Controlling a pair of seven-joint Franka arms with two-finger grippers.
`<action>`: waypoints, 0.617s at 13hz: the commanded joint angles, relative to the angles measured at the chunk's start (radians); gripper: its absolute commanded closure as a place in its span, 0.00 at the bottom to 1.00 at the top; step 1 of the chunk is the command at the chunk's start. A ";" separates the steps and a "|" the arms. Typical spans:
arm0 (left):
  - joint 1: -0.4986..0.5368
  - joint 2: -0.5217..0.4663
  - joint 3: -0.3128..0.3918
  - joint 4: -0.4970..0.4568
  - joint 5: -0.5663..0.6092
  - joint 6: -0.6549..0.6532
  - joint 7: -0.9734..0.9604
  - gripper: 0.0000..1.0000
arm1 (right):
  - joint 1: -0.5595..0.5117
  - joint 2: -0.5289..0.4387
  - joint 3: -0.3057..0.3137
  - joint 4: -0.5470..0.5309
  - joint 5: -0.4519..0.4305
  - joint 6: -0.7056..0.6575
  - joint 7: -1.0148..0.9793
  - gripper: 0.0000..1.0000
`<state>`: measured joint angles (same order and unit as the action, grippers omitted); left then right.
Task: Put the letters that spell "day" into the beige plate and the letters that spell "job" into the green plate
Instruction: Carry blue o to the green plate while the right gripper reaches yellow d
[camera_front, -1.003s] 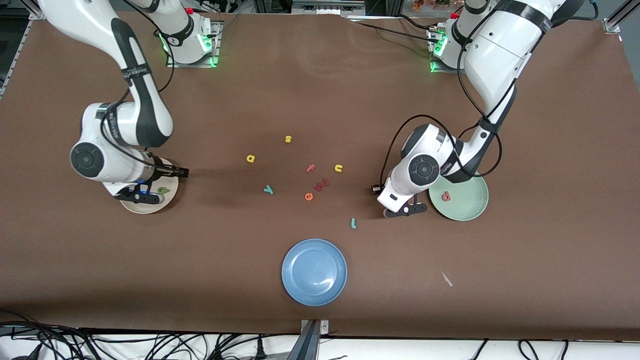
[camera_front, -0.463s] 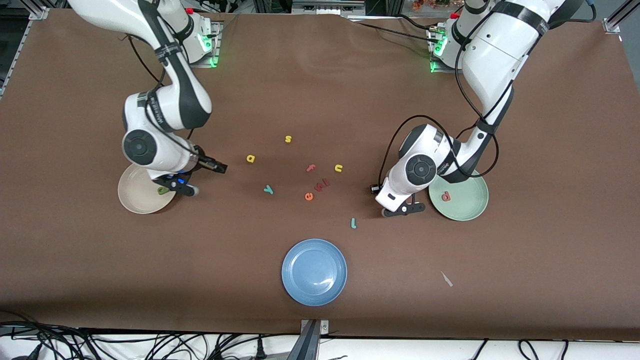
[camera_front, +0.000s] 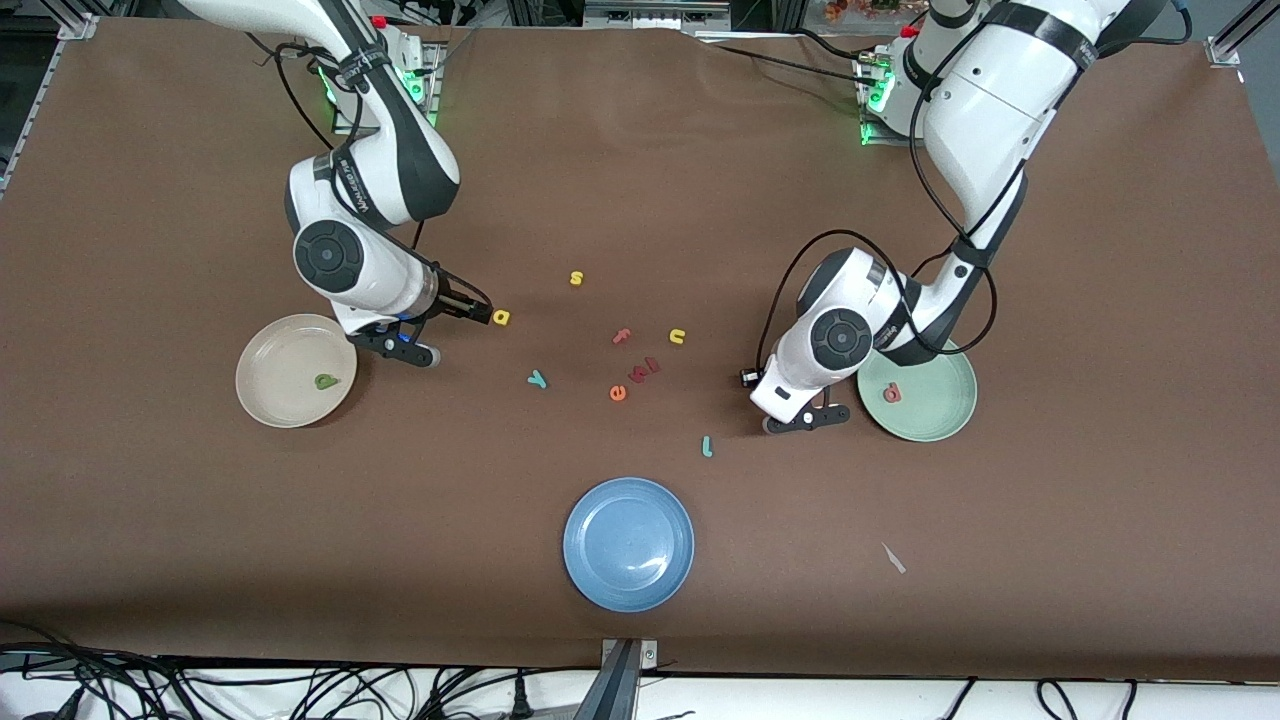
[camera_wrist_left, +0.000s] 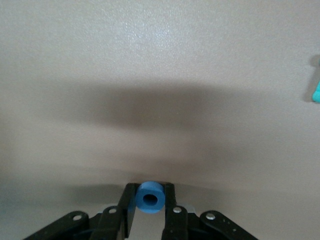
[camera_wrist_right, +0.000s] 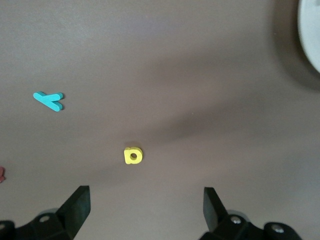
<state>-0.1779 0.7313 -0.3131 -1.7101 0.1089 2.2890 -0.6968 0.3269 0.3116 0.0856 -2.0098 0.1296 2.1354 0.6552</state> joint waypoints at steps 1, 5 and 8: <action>0.008 -0.018 0.000 -0.003 0.034 -0.003 -0.013 0.98 | -0.003 -0.068 0.040 -0.151 -0.011 0.159 0.017 0.00; 0.018 -0.088 0.000 -0.002 0.034 -0.103 -0.010 0.98 | 0.000 -0.077 0.075 -0.208 -0.025 0.251 0.018 0.00; 0.050 -0.142 -0.003 -0.002 0.034 -0.172 0.031 0.98 | 0.000 -0.085 0.094 -0.265 -0.094 0.354 0.044 0.00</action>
<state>-0.1512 0.6438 -0.3121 -1.6957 0.1099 2.1624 -0.6909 0.3301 0.2691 0.1581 -2.2123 0.0679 2.4280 0.6620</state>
